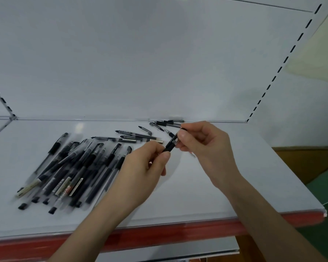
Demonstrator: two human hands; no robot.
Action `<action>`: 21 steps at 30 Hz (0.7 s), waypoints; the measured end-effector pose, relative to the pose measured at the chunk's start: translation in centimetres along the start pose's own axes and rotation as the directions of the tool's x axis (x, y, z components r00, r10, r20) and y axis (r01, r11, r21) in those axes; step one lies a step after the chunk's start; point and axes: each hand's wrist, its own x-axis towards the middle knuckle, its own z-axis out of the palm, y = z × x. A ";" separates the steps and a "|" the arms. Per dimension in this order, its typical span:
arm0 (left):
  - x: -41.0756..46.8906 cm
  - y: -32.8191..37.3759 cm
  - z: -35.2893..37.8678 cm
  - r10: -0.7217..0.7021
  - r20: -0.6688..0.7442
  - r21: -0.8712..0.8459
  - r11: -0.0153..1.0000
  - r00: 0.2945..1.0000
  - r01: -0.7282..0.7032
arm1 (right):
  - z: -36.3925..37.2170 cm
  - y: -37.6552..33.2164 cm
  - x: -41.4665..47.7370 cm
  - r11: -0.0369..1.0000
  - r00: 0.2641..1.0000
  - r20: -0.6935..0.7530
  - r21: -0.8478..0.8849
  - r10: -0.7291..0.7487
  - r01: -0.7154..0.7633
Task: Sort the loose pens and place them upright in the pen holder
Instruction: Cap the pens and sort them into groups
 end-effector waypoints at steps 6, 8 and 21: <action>-0.3 -0.5 0.0 -0.089 -0.025 0.026 0.996 0.996 0.089 | -0.3 0.6 0.5 0.994 0.990 0.109 -0.070 0.087 -0.080; 0.0 -0.9 -0.1 -0.106 -0.038 0.230 0.967 0.994 0.112 | -1.3 1.1 1.7 0.972 0.985 0.122 -0.217 0.120 -0.091; 0.8 -1.5 -0.6 -0.206 0.030 0.762 0.638 0.978 0.111 | -4.1 4.0 3.9 0.470 0.970 0.154 -0.881 0.188 0.049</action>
